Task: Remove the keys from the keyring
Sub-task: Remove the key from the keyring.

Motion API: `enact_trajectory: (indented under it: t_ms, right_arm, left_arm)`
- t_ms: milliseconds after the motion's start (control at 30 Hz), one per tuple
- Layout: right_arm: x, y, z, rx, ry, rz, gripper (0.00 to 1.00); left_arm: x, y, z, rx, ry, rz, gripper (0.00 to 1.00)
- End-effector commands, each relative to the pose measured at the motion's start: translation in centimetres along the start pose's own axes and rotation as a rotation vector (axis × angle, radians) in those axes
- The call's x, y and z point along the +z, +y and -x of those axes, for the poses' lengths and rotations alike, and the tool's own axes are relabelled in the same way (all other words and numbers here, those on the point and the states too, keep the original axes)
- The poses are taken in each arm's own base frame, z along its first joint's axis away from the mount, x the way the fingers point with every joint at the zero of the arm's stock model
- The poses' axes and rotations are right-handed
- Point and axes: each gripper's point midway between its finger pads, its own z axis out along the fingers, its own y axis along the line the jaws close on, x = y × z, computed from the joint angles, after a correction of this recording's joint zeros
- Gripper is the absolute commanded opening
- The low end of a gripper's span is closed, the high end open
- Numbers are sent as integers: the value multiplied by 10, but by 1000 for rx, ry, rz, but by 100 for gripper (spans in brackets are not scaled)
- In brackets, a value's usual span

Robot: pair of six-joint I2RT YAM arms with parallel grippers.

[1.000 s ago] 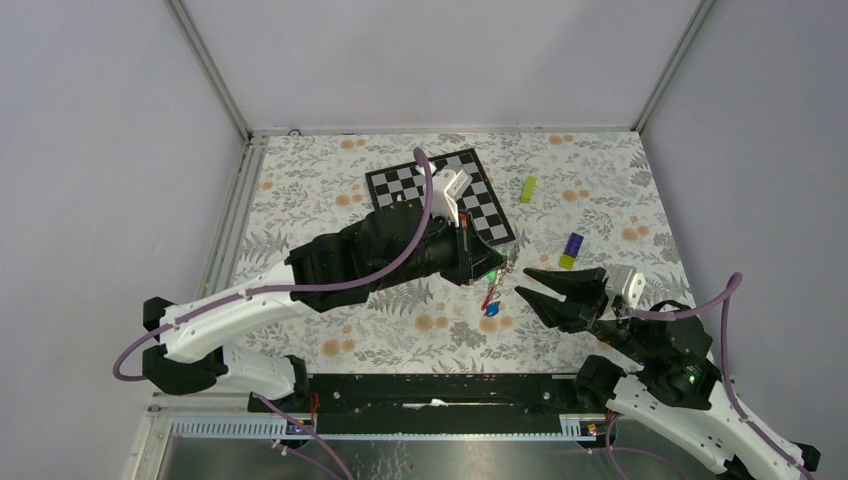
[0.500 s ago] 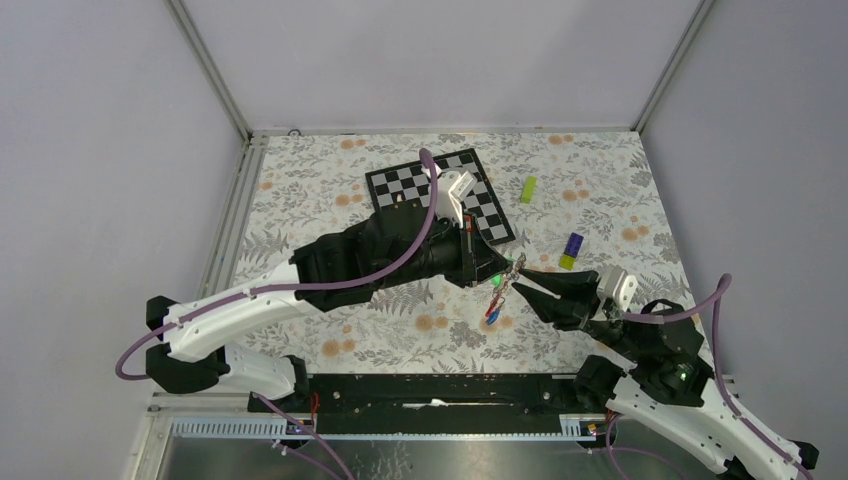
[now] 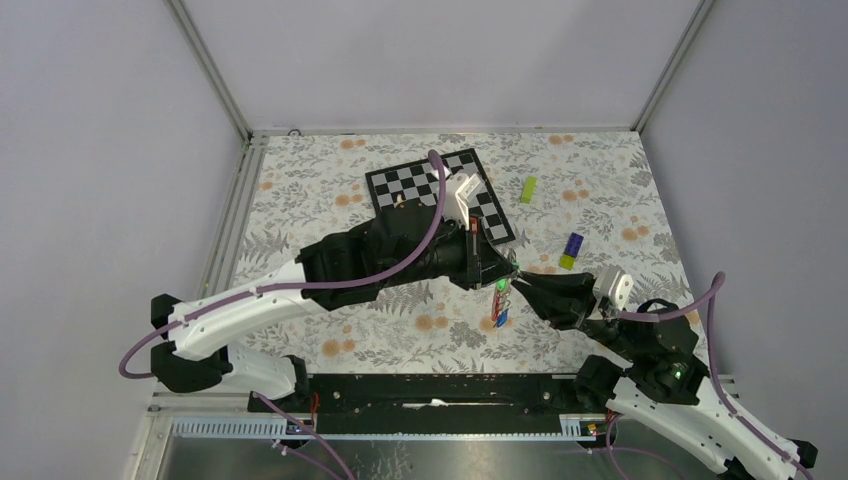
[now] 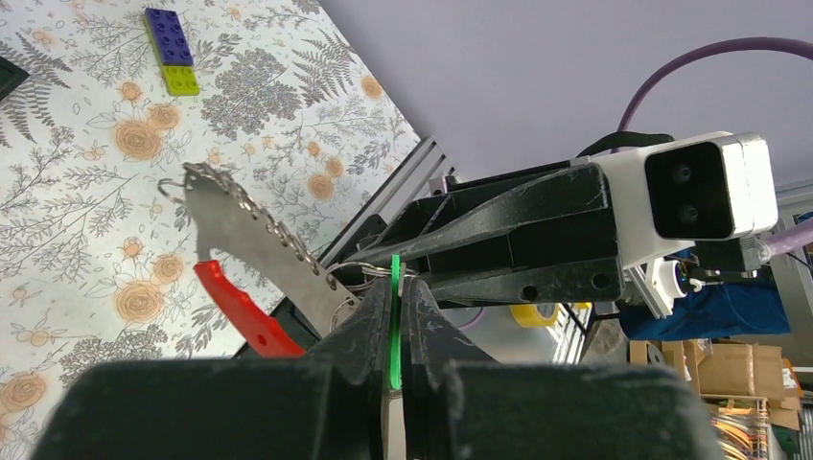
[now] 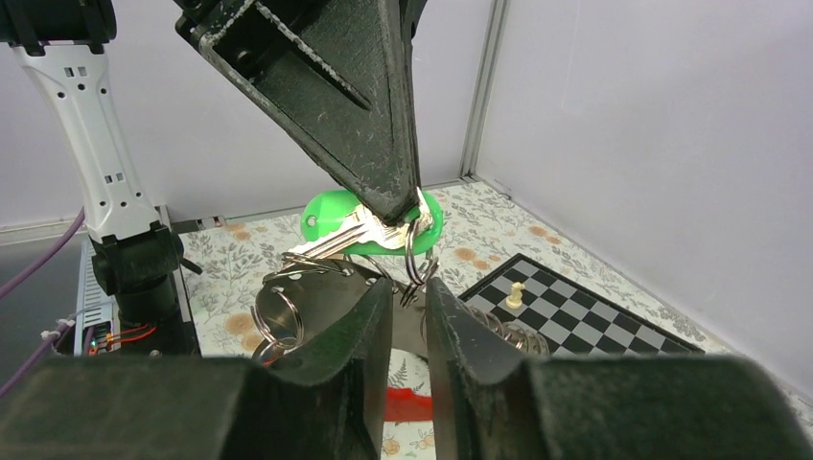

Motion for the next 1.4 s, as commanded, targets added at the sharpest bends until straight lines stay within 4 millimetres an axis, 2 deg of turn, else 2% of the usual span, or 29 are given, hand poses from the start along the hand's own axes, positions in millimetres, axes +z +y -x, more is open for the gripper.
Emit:
enact_trajectory:
  t_ms: [0,333,533,700,1067,1367]
  right_arm:
    - [3,-3,9,-10,-43,-12,22]
    - [-1,-7,10,-10,-47,-42,7]
    - [-9,-6,29,-33,-81,-29,0]
    - [-17,7,49,-86,-106,52,0]
    - [-32,35,77,-154,-136,231,0]
    - [-41,48,110,-168,-252,297,0]
  left_arm:
    - [-7,-35,25,-18,-67,-129,0]
    - [-14,-42,28,-9,-67,-163,0]
    - [-25,-45,31,-6,-83,-178,0]
    - [-33,-45,29,-9,-91,-206,0]
    - [-49,-50,22,-13,-87,-285,0]
    - [-49,-59,3,10,-11,-378,0]
